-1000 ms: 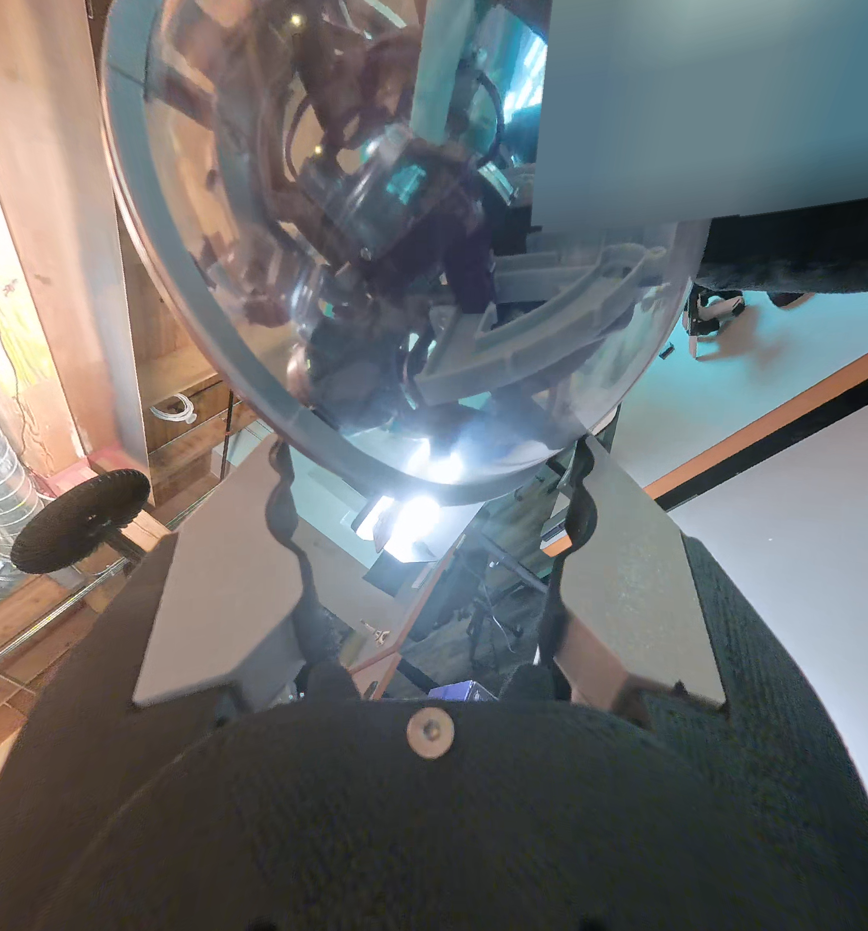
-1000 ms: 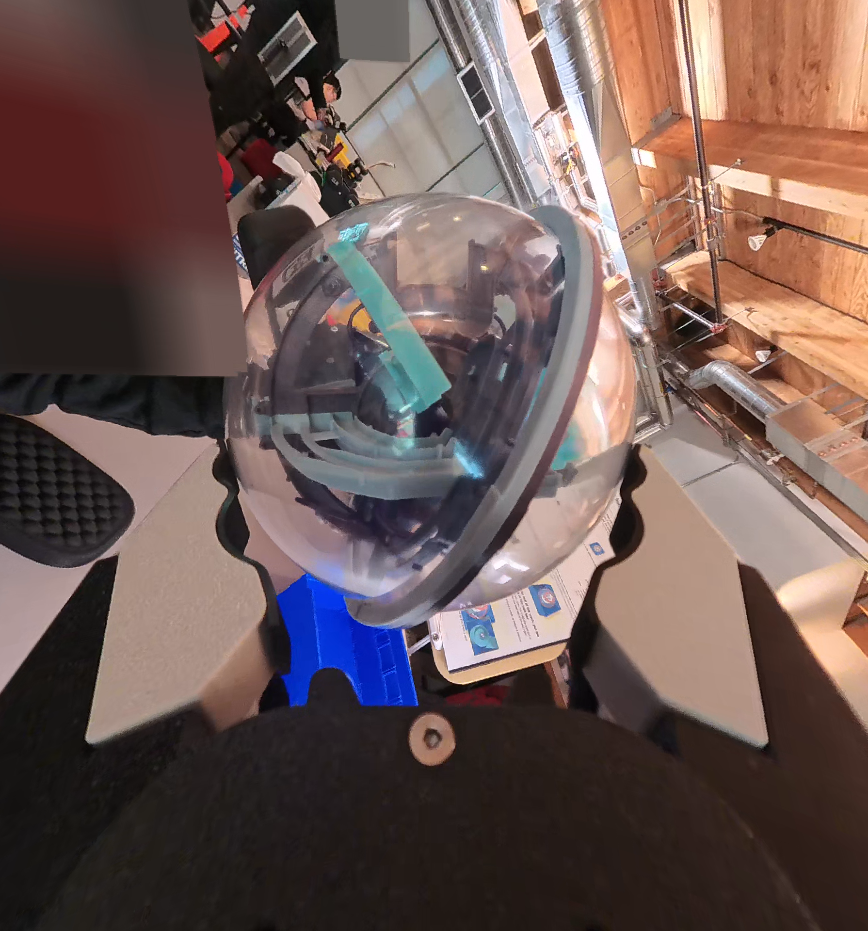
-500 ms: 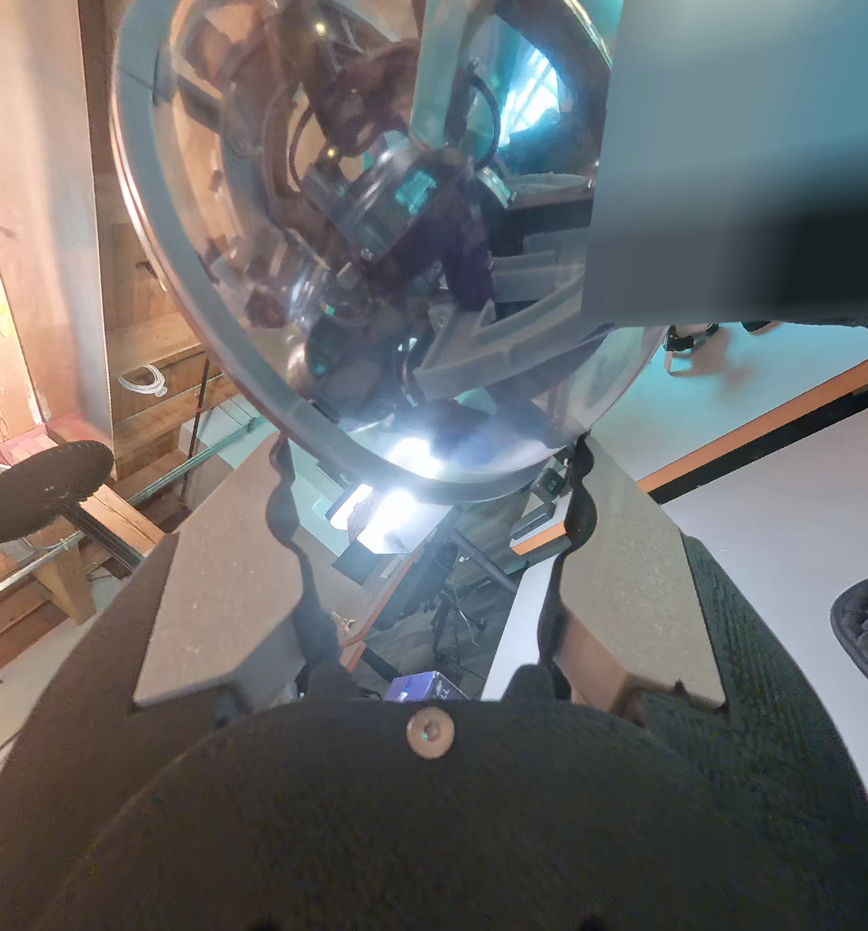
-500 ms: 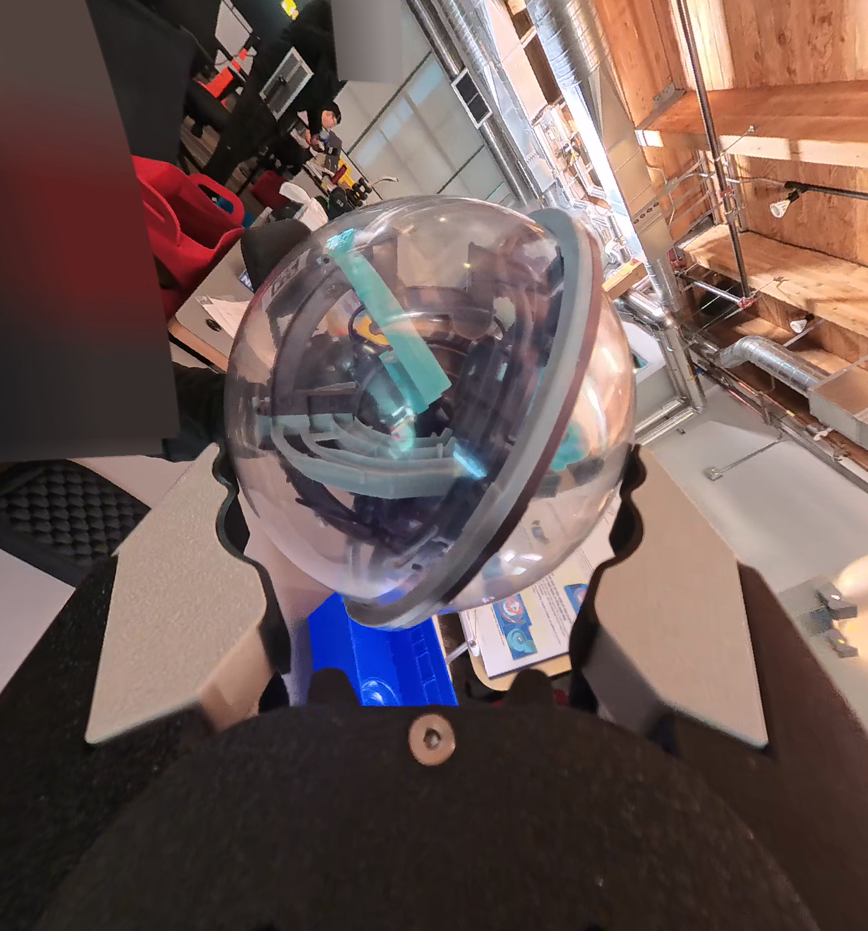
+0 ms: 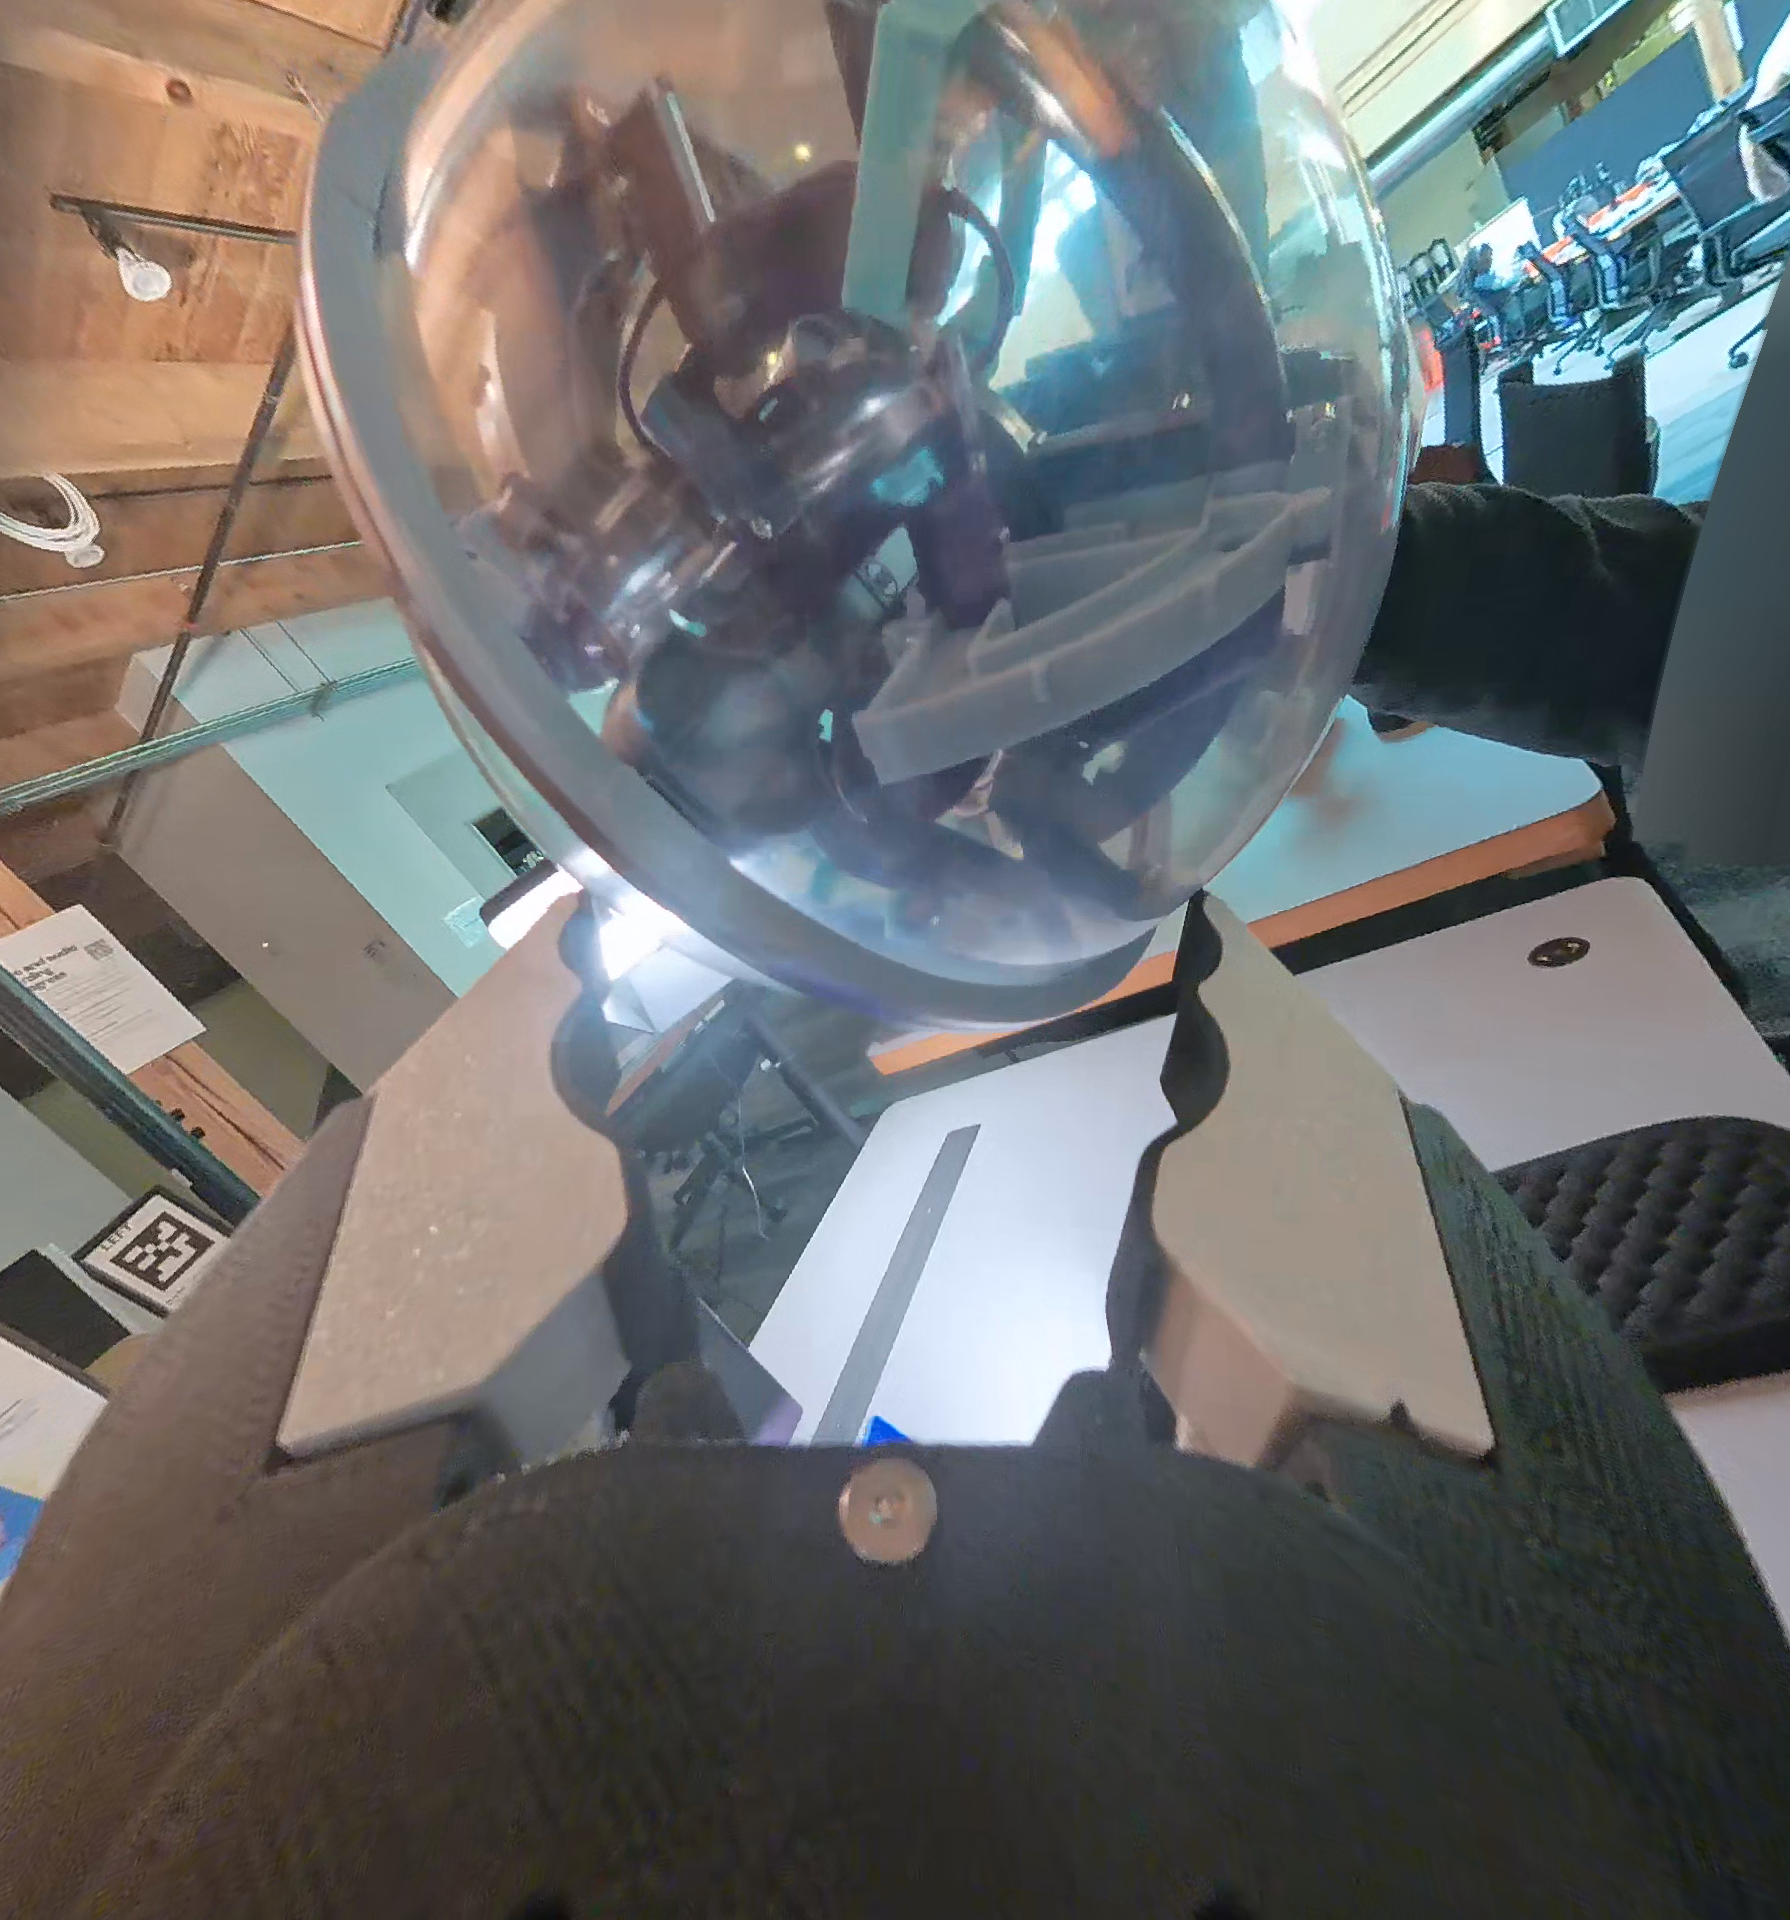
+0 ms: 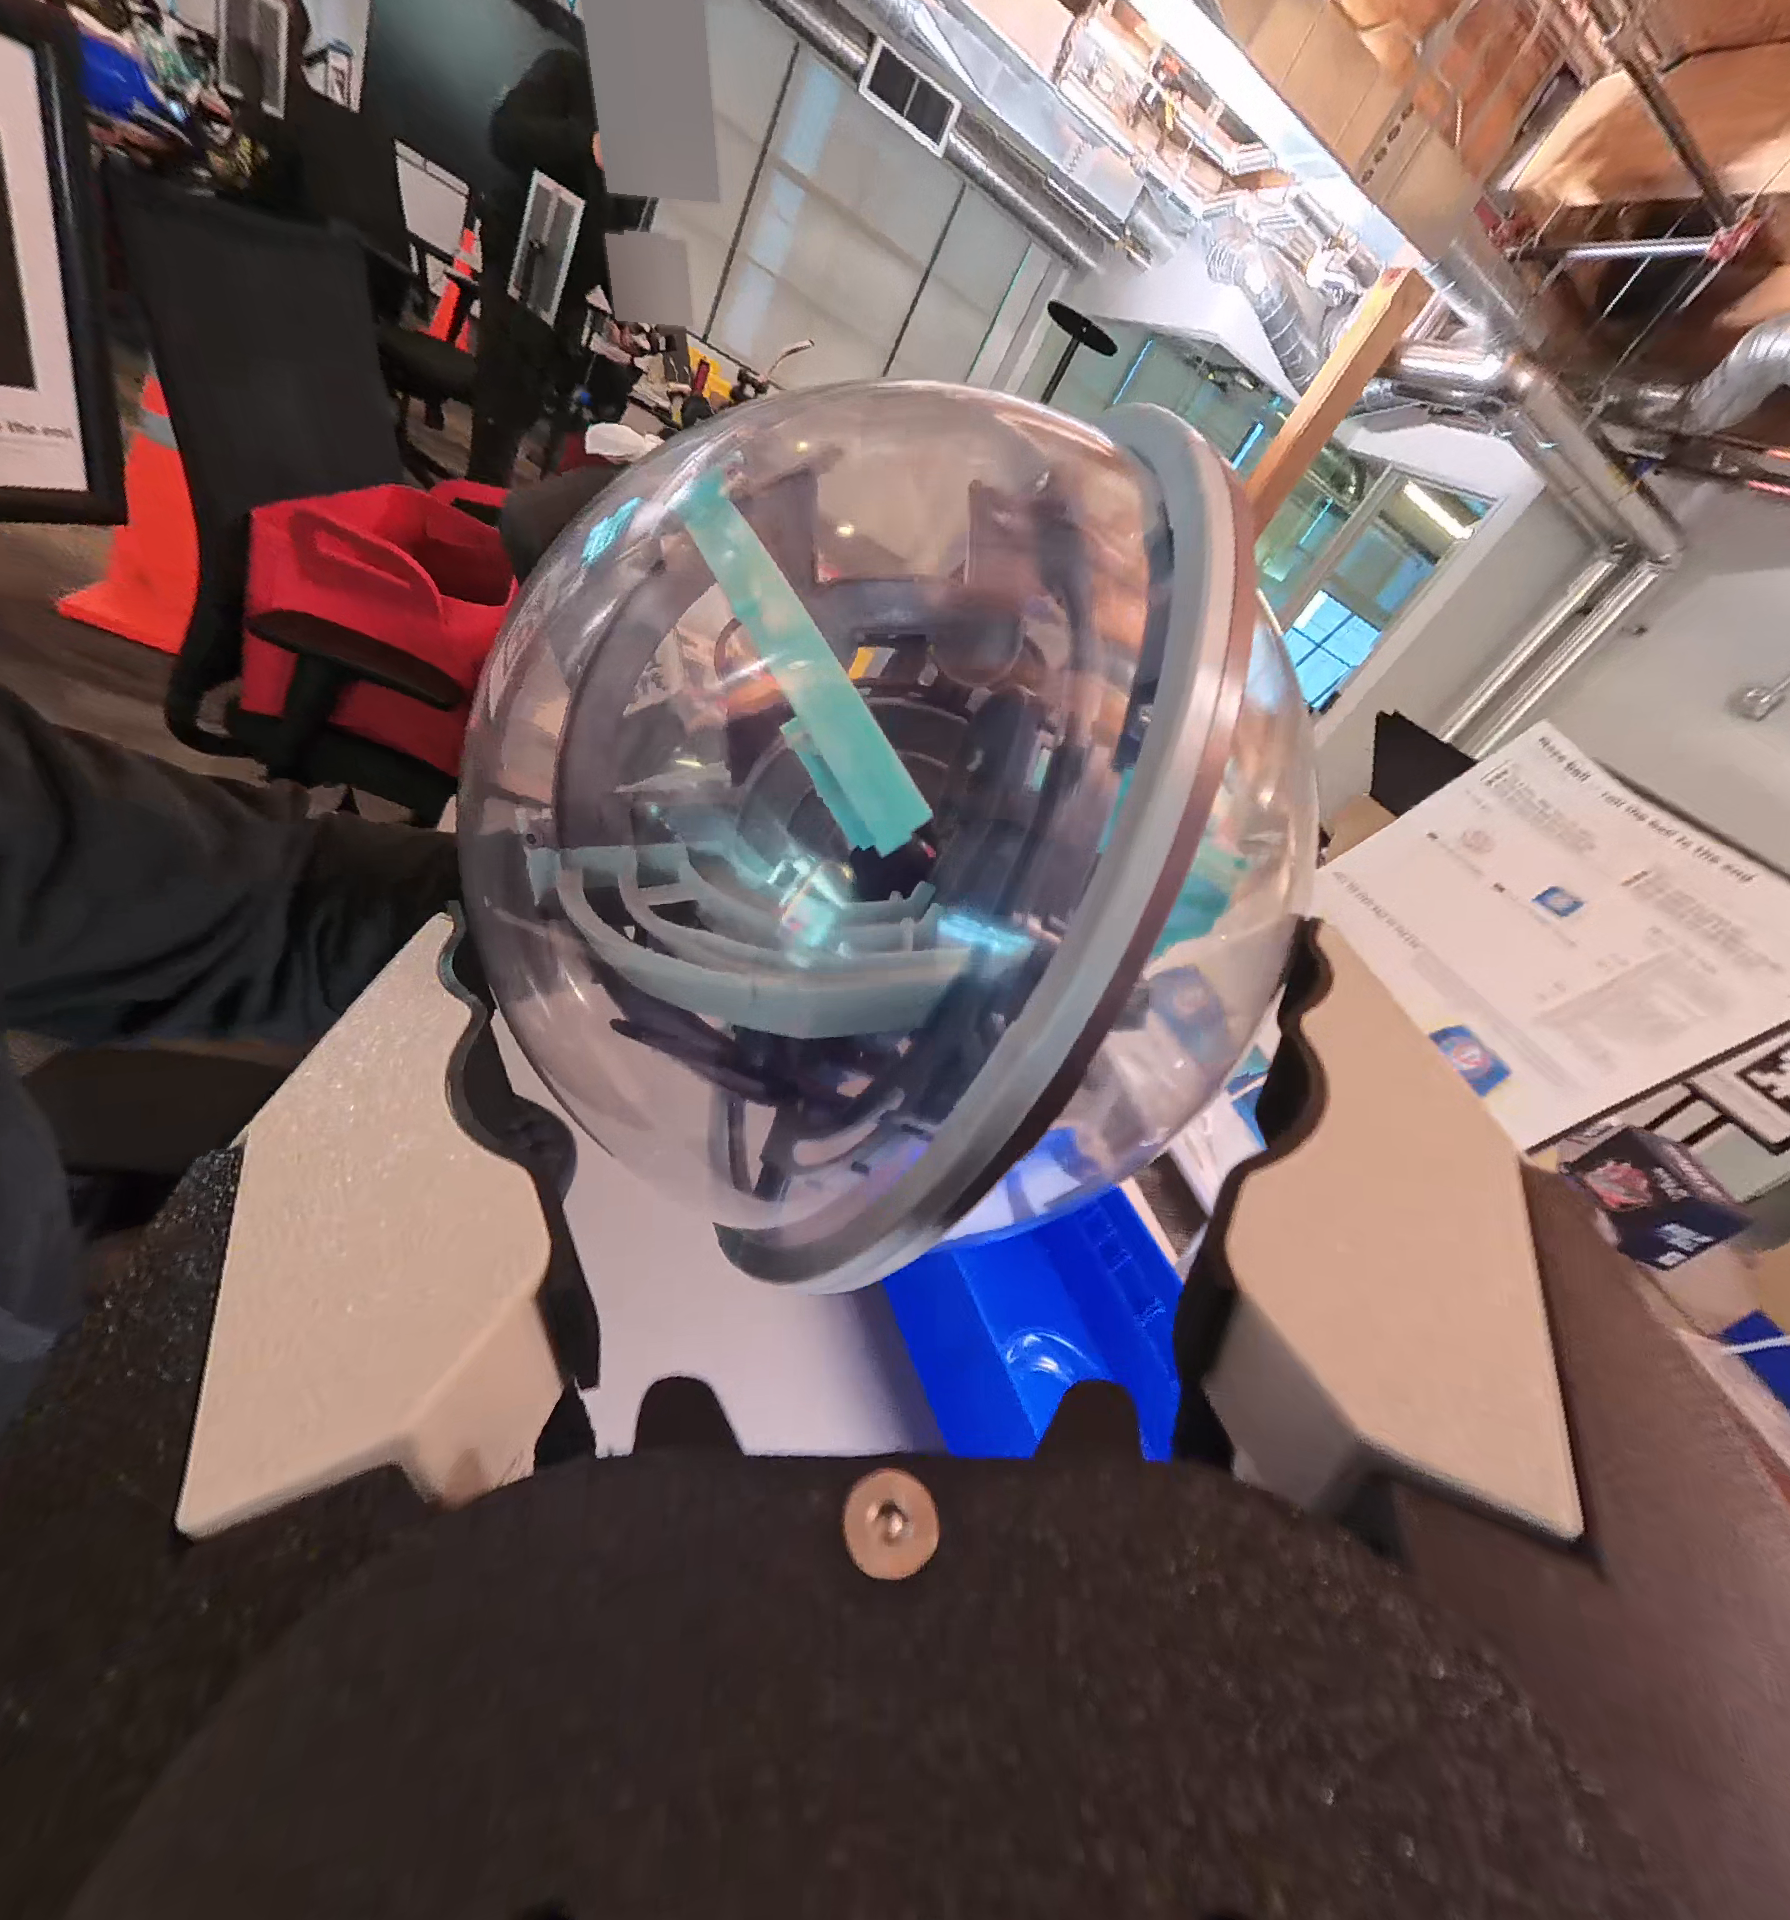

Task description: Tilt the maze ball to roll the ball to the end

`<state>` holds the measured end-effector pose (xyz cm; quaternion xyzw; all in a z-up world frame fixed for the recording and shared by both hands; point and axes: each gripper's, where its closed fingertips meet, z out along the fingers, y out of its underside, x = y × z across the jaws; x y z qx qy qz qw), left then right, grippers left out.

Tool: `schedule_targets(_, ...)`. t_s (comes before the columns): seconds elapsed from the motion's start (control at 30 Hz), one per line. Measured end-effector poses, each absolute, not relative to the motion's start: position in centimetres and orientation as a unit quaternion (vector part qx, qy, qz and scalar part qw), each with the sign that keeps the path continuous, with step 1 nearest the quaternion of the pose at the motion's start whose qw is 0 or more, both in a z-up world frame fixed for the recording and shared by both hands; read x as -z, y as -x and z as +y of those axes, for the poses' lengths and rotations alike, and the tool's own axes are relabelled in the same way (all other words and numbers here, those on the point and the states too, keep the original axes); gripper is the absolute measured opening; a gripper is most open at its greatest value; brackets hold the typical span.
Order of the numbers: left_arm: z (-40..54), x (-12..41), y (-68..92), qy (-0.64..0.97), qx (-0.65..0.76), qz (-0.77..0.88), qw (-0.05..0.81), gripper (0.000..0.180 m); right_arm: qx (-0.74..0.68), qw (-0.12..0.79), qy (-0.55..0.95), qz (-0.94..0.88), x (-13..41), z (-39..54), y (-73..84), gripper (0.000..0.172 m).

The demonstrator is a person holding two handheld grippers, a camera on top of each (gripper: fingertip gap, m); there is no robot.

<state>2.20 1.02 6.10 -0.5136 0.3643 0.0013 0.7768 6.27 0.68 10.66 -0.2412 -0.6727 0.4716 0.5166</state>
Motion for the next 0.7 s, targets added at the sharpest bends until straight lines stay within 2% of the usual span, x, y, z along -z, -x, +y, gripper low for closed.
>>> schedule_targets(0.3,2.2,-2.4,-1.8,0.586,0.070,0.329,0.737,0.107,-0.514,0.464,0.321,-0.646,-7.5,2.7,-5.3,0.146)
schedule_targets(0.7,2.5,6.0,-1.4,0.687,0.193,0.237,0.659,0.104,-0.631,0.263,0.473,-0.555,2.5,5.7,-4.4,0.145)
